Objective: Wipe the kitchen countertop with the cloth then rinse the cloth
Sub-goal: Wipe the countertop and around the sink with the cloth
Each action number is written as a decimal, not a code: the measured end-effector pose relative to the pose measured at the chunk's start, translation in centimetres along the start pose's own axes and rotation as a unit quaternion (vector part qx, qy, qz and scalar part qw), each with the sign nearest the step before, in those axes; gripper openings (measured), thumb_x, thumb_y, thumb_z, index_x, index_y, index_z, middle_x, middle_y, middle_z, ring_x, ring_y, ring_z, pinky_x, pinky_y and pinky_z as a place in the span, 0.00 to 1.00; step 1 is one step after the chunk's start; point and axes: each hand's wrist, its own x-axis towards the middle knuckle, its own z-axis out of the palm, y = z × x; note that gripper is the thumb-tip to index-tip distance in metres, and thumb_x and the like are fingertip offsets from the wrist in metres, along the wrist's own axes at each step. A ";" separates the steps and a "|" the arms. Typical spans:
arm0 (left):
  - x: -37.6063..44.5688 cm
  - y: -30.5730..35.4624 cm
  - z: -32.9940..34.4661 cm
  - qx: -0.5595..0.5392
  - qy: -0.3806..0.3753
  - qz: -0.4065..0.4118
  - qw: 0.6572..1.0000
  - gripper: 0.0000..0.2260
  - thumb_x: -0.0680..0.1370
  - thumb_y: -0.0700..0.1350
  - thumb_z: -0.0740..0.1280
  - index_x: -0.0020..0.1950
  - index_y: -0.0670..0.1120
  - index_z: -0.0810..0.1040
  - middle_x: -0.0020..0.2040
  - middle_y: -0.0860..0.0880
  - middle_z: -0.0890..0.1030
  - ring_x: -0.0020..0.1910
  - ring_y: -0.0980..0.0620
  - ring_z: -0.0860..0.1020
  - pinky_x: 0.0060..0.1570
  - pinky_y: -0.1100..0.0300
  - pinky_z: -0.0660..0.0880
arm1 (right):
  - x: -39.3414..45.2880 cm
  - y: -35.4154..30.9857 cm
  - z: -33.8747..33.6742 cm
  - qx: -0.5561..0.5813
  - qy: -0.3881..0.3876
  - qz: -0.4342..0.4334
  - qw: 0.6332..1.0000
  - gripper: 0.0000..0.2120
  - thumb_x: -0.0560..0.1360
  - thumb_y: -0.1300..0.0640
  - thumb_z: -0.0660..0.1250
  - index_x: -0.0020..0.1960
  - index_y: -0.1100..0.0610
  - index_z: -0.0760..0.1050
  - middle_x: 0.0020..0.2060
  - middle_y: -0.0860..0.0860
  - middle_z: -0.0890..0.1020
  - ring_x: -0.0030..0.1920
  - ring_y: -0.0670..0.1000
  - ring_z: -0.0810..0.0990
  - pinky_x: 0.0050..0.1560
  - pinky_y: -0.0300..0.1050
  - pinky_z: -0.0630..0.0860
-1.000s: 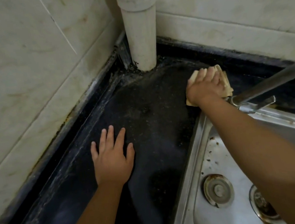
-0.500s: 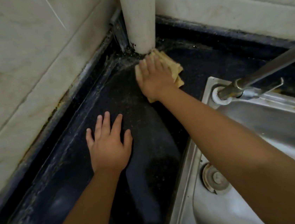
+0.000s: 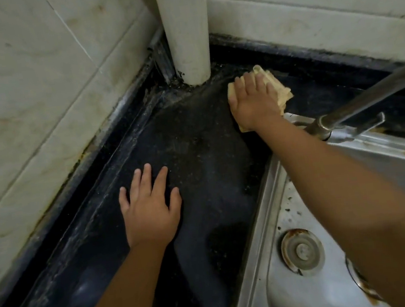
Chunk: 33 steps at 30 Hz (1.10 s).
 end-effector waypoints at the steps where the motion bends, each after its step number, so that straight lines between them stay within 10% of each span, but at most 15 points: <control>1: 0.1 -0.1 0.0 0.001 0.000 0.001 1.000 0.29 0.73 0.57 0.45 0.73 0.51 0.60 0.76 0.48 0.55 0.75 0.50 0.50 0.71 0.49 0.42 | -0.2 -0.6 0.2 0.000 0.006 -0.009 1.000 0.25 0.82 0.49 0.41 0.76 0.55 0.41 0.76 0.53 0.42 0.75 0.56 0.39 0.73 0.53 0.40; 11: 0.0 -0.3 -0.3 0.019 -0.017 -0.017 1.000 0.22 0.80 0.53 0.52 0.74 0.52 0.58 0.76 0.49 0.53 0.75 0.51 0.48 0.71 0.50 0.42 | -8.4 -5.0 3.3 -0.064 -0.029 -0.261 0.963 0.26 0.81 0.46 0.40 0.76 0.53 0.40 0.76 0.51 0.42 0.76 0.53 0.39 0.73 0.49 0.39; 14: -0.5 -0.5 -0.4 0.013 -0.006 -0.024 1.000 0.22 0.80 0.52 0.54 0.73 0.51 0.59 0.76 0.48 0.54 0.75 0.50 0.49 0.71 0.50 0.43 | -10.3 -5.2 4.8 -0.026 0.019 -0.294 0.955 0.29 0.77 0.46 0.39 0.75 0.55 0.53 0.75 0.54 0.56 0.75 0.54 0.53 0.73 0.49 0.51; 17: -1.1 -0.8 -0.1 0.014 -0.005 -0.035 0.999 0.22 0.80 0.51 0.55 0.73 0.50 0.60 0.76 0.47 0.55 0.75 0.49 0.50 0.71 0.49 0.44 | -11.5 -5.6 5.3 0.065 0.047 -0.268 0.960 0.26 0.76 0.51 0.45 0.68 0.57 0.69 0.67 0.54 0.73 0.68 0.53 0.71 0.67 0.46 0.66; 22: -1.0 0.0 0.1 0.011 -0.004 -0.030 0.999 0.22 0.80 0.53 0.54 0.73 0.50 0.60 0.76 0.47 0.55 0.75 0.49 0.50 0.72 0.48 0.44 | -12.9 -3.9 3.7 0.336 0.057 -0.176 0.923 0.23 0.82 0.57 0.51 0.75 0.58 0.50 0.74 0.54 0.58 0.74 0.51 0.59 0.69 0.36 0.53; 27: 1.0 1.7 -0.4 0.022 -0.009 -0.016 1.000 0.22 0.80 0.52 0.51 0.74 0.50 0.57 0.76 0.46 0.53 0.75 0.48 0.49 0.72 0.46 0.45 | -16.1 -1.3 1.3 0.469 0.147 -0.046 0.870 0.23 0.82 0.54 0.50 0.75 0.54 0.48 0.70 0.48 0.64 0.67 0.46 0.65 0.59 0.22 0.56; 33: -1.9 2.5 -2.1 0.031 -0.022 0.051 0.998 0.21 0.81 0.48 0.53 0.74 0.49 0.58 0.76 0.44 0.54 0.74 0.46 0.51 0.71 0.45 0.48 | -25.4 1.3 0.5 0.559 0.199 0.123 0.796 0.22 0.81 0.55 0.48 0.74 0.49 0.50 0.60 0.48 0.70 0.59 0.45 0.70 0.57 0.36 0.67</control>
